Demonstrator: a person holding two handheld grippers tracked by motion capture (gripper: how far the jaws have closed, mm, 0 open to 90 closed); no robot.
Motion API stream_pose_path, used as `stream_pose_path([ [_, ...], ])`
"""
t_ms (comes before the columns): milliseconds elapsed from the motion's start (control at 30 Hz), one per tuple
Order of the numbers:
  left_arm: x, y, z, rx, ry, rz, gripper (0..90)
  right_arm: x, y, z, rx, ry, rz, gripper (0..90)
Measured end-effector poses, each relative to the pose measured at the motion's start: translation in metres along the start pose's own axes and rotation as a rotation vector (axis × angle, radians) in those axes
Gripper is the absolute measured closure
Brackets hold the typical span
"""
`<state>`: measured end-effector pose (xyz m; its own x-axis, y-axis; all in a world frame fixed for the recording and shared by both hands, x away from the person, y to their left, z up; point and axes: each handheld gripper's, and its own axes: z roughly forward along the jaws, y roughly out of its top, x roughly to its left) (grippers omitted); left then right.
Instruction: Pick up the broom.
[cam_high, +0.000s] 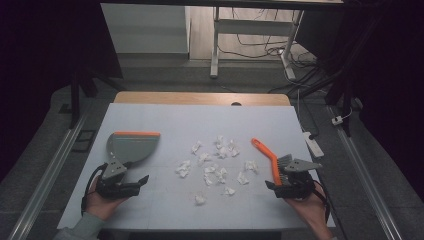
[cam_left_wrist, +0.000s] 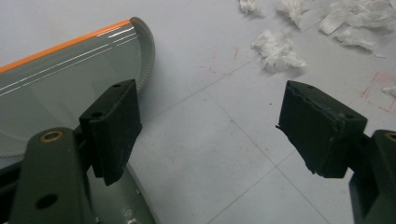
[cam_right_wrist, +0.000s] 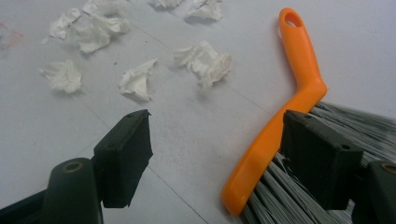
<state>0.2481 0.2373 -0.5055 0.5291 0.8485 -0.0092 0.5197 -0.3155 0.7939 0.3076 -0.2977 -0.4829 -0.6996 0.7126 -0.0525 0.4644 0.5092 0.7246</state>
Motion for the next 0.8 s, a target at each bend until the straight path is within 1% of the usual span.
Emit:
stream_pose_path([
  [133, 0.0, 0.0, 0.001, 0.001, 0.001, 0.003, 21.6, -0.001, 0.012, 0.0, 0.02, -0.011, 0.009, 25.6],
  [167, 0.0, 0.0, 0.001, 0.001, 0.001, 0.003, 21.6, -0.001, 0.012, 0.0, 0.02, -0.011, 0.009, 25.6],
  [233, 0.0, 0.0, 0.0, -0.001, 0.0, 0.002, 21.6, -0.002, 0.018, 0.001, 0.032, -0.008, 0.016, 25.5],
  [433, 0.0, 0.0, 0.001, -0.003, 0.006, 0.006, 21.8, -0.004, 0.036, 0.003, 0.044, -0.018, 0.011, 25.7],
  [600, 0.0, 0.0, 0.001, 0.0, 0.01, 0.008, 21.8, -0.012, 0.05, 0.004, 0.051, -0.02, 0.03, 25.9],
  [667, 0.0, 0.0, 0.001, -0.001, 0.011, 0.008, 21.8, -0.017, 0.055, 0.005, 0.054, -0.009, 0.039, 25.9],
  [800, 0.0, 0.0, 0.001, -0.001, 0.011, 0.008, 21.8, -0.028, 0.065, 0.01, 0.09, -0.021, 0.044, 25.9],
])
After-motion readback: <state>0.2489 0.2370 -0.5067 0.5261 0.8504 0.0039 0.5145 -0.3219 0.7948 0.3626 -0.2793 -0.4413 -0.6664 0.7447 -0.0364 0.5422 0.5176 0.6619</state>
